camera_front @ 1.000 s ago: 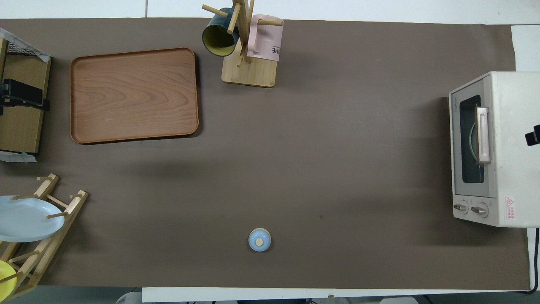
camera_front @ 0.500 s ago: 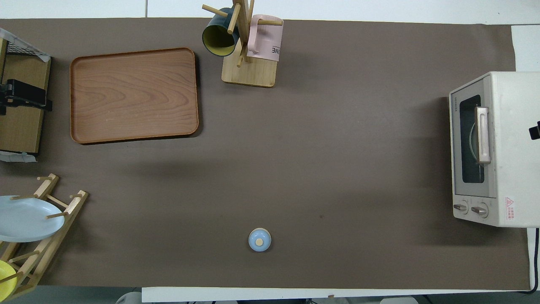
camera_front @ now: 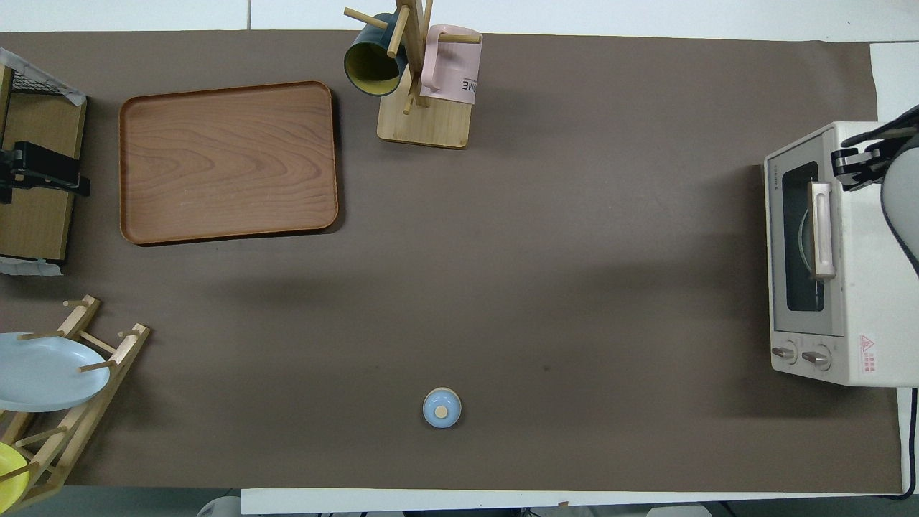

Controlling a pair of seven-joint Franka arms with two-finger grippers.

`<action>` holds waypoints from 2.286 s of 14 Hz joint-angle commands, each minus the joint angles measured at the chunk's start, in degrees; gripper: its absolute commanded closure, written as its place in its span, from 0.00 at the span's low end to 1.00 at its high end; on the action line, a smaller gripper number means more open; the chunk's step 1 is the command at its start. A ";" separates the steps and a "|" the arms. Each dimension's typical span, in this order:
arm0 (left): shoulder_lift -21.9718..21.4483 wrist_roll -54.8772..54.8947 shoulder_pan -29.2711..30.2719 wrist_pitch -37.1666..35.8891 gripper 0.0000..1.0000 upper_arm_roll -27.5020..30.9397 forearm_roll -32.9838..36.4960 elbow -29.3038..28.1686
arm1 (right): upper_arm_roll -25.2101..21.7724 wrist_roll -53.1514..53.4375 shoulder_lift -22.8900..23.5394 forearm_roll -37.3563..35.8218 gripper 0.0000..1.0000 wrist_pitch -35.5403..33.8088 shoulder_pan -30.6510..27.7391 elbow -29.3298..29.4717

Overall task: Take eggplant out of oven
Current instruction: 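Reach the right gripper to the toaster oven door handle, then pull the oven door down and open with the right gripper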

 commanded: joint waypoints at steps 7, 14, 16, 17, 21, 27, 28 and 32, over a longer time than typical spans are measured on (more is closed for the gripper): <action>-2.43 0.07 -0.19 2.59 0.00 -0.45 0.86 -3.84 | 0.38 5.33 -2.02 -1.96 1.00 6.57 -2.35 -10.60; -2.87 -0.11 -0.10 1.97 0.00 -0.54 0.86 -4.45 | 0.38 4.46 -4.66 -3.71 1.00 11.05 -2.26 -17.54; -2.87 -0.19 -0.10 2.23 0.00 -0.54 0.86 -4.45 | 0.47 4.89 -4.14 -3.63 1.00 11.49 -1.65 -17.89; -2.87 -0.19 -0.10 2.23 0.00 -0.54 0.86 -4.45 | 0.56 5.16 -3.61 -3.28 1.00 13.40 -1.38 -18.33; -2.87 -0.19 -0.19 2.41 0.00 -0.54 0.86 -4.45 | 0.56 8.32 -1.76 -2.84 1.00 18.08 3.36 -20.09; -2.87 -0.19 -0.10 2.50 0.00 -0.45 0.86 -4.63 | 0.56 8.50 3.68 -1.43 1.00 24.40 5.47 -20.00; -2.87 -0.19 0.08 2.50 0.00 -0.45 0.86 -4.63 | 0.56 9.02 4.73 -0.73 1.00 25.54 6.17 -20.00; -2.96 -0.02 0.60 2.06 0.00 -0.28 0.86 -4.63 | 0.56 10.43 7.99 0.06 1.00 28.01 7.58 -20.00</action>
